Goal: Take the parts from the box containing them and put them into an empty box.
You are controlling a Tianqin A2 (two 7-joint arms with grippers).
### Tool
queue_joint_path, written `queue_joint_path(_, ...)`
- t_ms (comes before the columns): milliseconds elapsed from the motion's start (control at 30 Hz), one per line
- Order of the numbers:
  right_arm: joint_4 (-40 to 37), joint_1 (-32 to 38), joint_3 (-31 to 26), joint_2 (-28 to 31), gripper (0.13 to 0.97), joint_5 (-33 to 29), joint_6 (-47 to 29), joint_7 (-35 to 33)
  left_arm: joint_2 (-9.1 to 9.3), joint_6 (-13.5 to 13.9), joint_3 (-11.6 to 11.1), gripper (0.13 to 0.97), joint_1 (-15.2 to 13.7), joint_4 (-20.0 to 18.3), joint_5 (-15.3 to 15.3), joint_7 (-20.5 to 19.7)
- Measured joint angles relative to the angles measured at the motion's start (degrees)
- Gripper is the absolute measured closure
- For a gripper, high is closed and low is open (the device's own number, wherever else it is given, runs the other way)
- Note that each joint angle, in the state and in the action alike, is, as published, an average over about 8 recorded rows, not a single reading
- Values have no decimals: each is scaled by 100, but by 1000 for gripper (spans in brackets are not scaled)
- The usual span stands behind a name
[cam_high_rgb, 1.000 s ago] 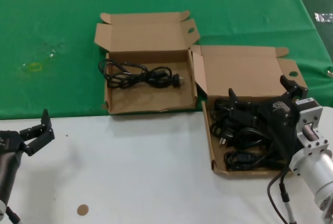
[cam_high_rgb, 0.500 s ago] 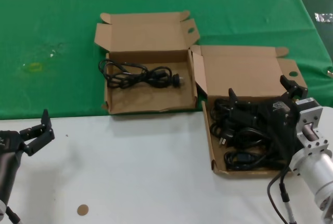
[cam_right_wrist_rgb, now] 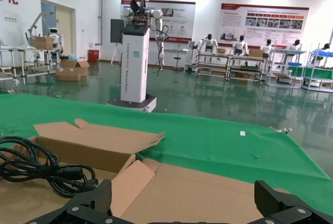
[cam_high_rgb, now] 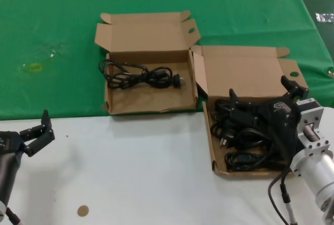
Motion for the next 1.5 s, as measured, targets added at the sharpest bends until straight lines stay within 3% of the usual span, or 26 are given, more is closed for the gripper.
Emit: queue_joint_path(1500, 0, 0, 0, 0, 129, 0, 0, 0, 0, 0, 0, 132, 0, 0, 0, 0)
